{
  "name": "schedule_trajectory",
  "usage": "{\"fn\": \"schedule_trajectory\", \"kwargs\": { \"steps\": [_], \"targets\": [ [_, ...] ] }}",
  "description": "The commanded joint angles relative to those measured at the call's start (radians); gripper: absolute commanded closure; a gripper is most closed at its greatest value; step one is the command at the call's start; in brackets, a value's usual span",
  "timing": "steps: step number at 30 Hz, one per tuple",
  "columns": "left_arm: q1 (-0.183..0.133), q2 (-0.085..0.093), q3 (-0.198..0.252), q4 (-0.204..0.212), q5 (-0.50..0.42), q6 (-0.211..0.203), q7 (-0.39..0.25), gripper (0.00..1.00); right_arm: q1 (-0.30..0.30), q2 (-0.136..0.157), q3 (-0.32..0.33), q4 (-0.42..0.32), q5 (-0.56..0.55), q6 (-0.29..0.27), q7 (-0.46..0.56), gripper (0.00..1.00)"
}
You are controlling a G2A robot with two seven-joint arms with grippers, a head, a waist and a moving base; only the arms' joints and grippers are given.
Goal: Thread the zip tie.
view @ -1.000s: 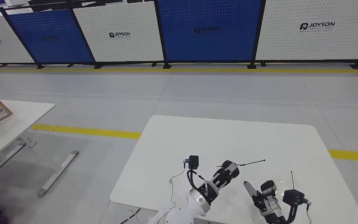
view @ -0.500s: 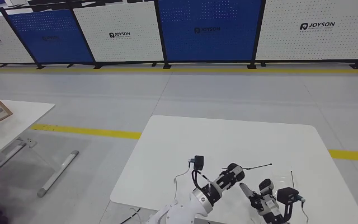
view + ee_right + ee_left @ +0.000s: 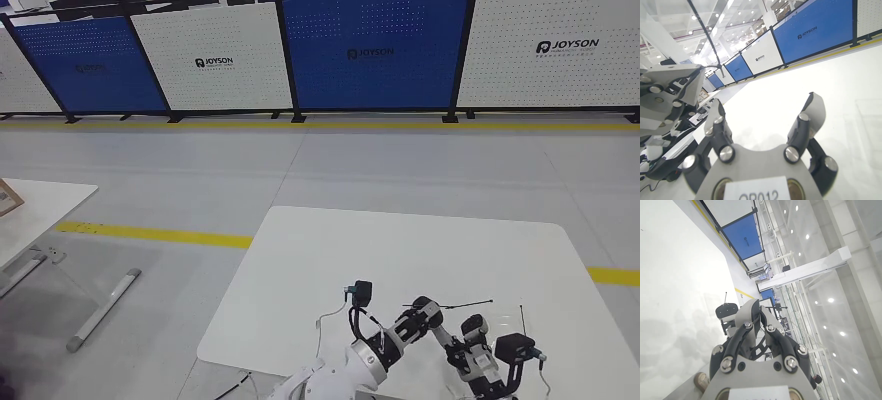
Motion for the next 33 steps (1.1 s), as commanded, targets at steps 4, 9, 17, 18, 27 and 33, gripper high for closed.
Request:
{"fn": "schedule_trajectory", "kwargs": {
  "steps": [4,9,17,18,27,33],
  "targets": [
    [-0.013,-0.003,0.015,0.01,-0.007,0.008,-0.011,1.0,0.005,-0.002,-0.004,0.007,-0.001,-0.014,0.002,0.67],
    [-0.025,-0.005,0.021,0.021,-0.009,0.018,-0.014,1.0,0.008,-0.002,-0.002,0.011,0.012,-0.032,0.005,0.67],
    [-0.038,-0.008,0.036,0.042,-0.01,0.03,-0.018,1.0,0.001,-0.003,0.011,0.006,0.03,-0.05,-0.004,0.65],
    [-0.039,-0.008,0.037,0.043,-0.01,0.031,-0.018,1.0,0.001,-0.003,0.012,0.006,0.032,-0.052,-0.005,0.64],
    [-0.043,-0.009,0.042,0.049,-0.008,0.04,-0.013,1.0,-0.008,-0.004,0.021,0.0,0.039,-0.067,-0.013,0.69],
    [-0.044,-0.01,0.044,0.055,-0.007,0.044,-0.006,1.0,-0.011,-0.005,0.025,-0.001,0.04,-0.073,-0.014,0.72]
  ]
}}
